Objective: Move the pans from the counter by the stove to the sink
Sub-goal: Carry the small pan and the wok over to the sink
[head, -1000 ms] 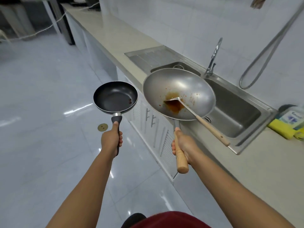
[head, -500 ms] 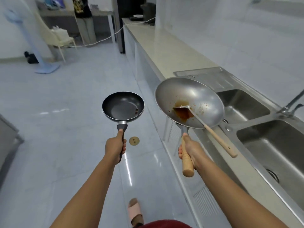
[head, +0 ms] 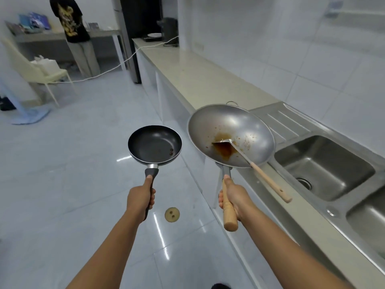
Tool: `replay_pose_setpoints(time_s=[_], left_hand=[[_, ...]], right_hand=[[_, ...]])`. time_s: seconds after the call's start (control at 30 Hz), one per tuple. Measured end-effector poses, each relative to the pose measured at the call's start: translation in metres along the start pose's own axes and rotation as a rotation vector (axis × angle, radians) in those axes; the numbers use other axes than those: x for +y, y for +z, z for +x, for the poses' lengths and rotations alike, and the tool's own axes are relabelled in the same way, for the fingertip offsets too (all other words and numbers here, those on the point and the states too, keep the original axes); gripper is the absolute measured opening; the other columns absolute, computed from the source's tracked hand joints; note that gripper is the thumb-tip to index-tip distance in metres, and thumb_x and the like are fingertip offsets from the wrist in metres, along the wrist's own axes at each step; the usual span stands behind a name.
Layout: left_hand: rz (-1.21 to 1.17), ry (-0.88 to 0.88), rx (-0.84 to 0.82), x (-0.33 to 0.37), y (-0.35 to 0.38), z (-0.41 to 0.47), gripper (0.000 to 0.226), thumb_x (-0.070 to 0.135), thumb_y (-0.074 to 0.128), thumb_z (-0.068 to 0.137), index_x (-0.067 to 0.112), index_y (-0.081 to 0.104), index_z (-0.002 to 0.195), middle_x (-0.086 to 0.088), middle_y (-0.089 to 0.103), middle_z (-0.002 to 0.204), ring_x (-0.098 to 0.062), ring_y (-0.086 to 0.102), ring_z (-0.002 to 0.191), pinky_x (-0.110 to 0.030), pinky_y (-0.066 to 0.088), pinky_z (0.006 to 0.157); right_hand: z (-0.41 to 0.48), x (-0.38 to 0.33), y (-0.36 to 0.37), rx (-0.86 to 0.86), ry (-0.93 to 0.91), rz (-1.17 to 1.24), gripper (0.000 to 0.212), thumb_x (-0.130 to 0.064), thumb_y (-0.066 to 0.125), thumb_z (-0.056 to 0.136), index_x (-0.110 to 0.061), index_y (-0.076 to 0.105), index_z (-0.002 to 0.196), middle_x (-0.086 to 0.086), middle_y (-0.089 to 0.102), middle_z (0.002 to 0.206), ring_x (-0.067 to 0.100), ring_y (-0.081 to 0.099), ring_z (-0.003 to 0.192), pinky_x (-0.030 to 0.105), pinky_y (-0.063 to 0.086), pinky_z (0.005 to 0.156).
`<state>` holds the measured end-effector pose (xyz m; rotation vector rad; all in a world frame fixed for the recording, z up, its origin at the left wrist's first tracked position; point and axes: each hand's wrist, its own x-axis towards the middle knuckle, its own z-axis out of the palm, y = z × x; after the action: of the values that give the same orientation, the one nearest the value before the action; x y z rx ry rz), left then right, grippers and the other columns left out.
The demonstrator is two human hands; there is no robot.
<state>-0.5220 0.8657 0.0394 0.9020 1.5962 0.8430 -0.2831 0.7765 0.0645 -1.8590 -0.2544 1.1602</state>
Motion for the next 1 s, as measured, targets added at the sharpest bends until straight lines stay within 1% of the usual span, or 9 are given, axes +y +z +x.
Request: replay_pose_setpoints(time_s=[0.13, 0.37, 0.5, 0.6, 0.63, 0.73, 0.77, 0.87, 1.0], left_hand=[[-0.019, 0.025, -0.023, 0.035, 0.020, 0.052, 0.054, 0.051, 0.053, 0.094, 0.004, 0.061, 0.069, -0.005, 0.055, 0.056, -0.016, 0.047, 0.045, -0.026, 0.040, 0.046], [0.003, 0.048, -0.100, 0.097, 0.091, 0.168, 0.054, 0.050, 0.054, 0.094, 0.004, 0.061, 0.069, -0.006, 0.055, 0.056, -0.016, 0.047, 0.046, -0.027, 0.040, 0.047], [0.040, 0.037, -0.182, 0.142, 0.143, 0.225, 0.055, 0.050, 0.054, 0.095, 0.002, 0.060, 0.069, -0.006, 0.054, 0.056, -0.017, 0.046, 0.046, -0.027, 0.039, 0.047], [0.038, 0.049, -0.240, 0.170, 0.185, 0.257, 0.054, 0.050, 0.054, 0.094, 0.003, 0.060, 0.068, -0.006, 0.054, 0.057, -0.017, 0.046, 0.046, -0.027, 0.039, 0.047], [0.042, 0.051, -0.259, 0.178, 0.198, 0.266, 0.054, 0.050, 0.055, 0.094, 0.003, 0.060, 0.068, -0.006, 0.054, 0.057, -0.017, 0.046, 0.046, -0.027, 0.039, 0.048], [0.091, 0.053, -0.338, 0.196, 0.235, 0.291, 0.055, 0.052, 0.055, 0.093, 0.002, 0.061, 0.069, -0.007, 0.055, 0.057, -0.018, 0.047, 0.045, -0.027, 0.040, 0.047], [0.111, 0.057, -0.366, 0.201, 0.248, 0.299, 0.056, 0.052, 0.056, 0.092, 0.002, 0.062, 0.069, -0.007, 0.055, 0.056, -0.018, 0.047, 0.045, -0.027, 0.040, 0.047], [0.152, 0.079, -0.453, 0.215, 0.284, 0.319, 0.055, 0.051, 0.057, 0.092, 0.002, 0.061, 0.067, -0.005, 0.055, 0.052, -0.016, 0.046, 0.042, -0.027, 0.039, 0.044], [0.232, 0.083, -0.581, 0.227, 0.330, 0.351, 0.054, 0.050, 0.057, 0.093, 0.003, 0.061, 0.066, -0.002, 0.054, 0.046, -0.015, 0.045, 0.040, -0.027, 0.038, 0.043]], right_hand=[[0.041, -0.036, 0.019, 0.040, 0.008, 0.010, 0.060, -0.058, 0.046, 0.094, -0.007, 0.063, 0.068, 0.000, 0.059, 0.037, 0.017, 0.058, 0.044, 0.032, 0.055, 0.053], [0.132, -0.113, 0.028, 0.133, -0.027, 0.045, 0.059, -0.055, 0.045, 0.096, -0.004, 0.063, 0.074, 0.010, 0.063, 0.062, 0.019, 0.057, 0.050, 0.031, 0.052, 0.051], [0.177, -0.154, 0.026, 0.180, -0.010, 0.088, 0.057, -0.056, 0.047, 0.096, -0.004, 0.062, 0.075, 0.010, 0.063, 0.061, 0.020, 0.057, 0.050, 0.031, 0.053, 0.052], [0.204, -0.180, 0.022, 0.205, 0.014, 0.115, 0.058, -0.056, 0.047, 0.095, -0.005, 0.062, 0.073, 0.009, 0.061, 0.057, 0.020, 0.056, 0.049, 0.037, 0.055, 0.061], [0.211, -0.186, 0.020, 0.214, 0.028, 0.122, 0.058, -0.057, 0.046, 0.095, -0.005, 0.061, 0.073, 0.008, 0.061, 0.055, 0.020, 0.055, 0.049, 0.037, 0.054, 0.063], [0.229, -0.197, 0.012, 0.262, 0.051, 0.119, 0.059, -0.057, 0.045, 0.096, -0.006, 0.061, 0.073, 0.005, 0.060, 0.052, 0.017, 0.055, 0.045, 0.030, 0.052, 0.050], [0.235, -0.200, 0.010, 0.285, 0.055, 0.134, 0.059, -0.057, 0.045, 0.096, -0.005, 0.061, 0.073, 0.005, 0.060, 0.052, 0.017, 0.055, 0.045, 0.030, 0.051, 0.049], [0.248, -0.203, 0.008, 0.339, 0.078, 0.187, 0.058, -0.056, 0.044, 0.096, -0.005, 0.062, 0.076, 0.008, 0.061, 0.055, 0.020, 0.056, 0.050, 0.034, 0.053, 0.056], [0.269, -0.201, 0.015, 0.460, 0.105, 0.241, 0.059, -0.056, 0.043, 0.096, -0.006, 0.062, 0.074, 0.009, 0.062, 0.056, 0.023, 0.058, 0.054, 0.036, 0.054, 0.059]])
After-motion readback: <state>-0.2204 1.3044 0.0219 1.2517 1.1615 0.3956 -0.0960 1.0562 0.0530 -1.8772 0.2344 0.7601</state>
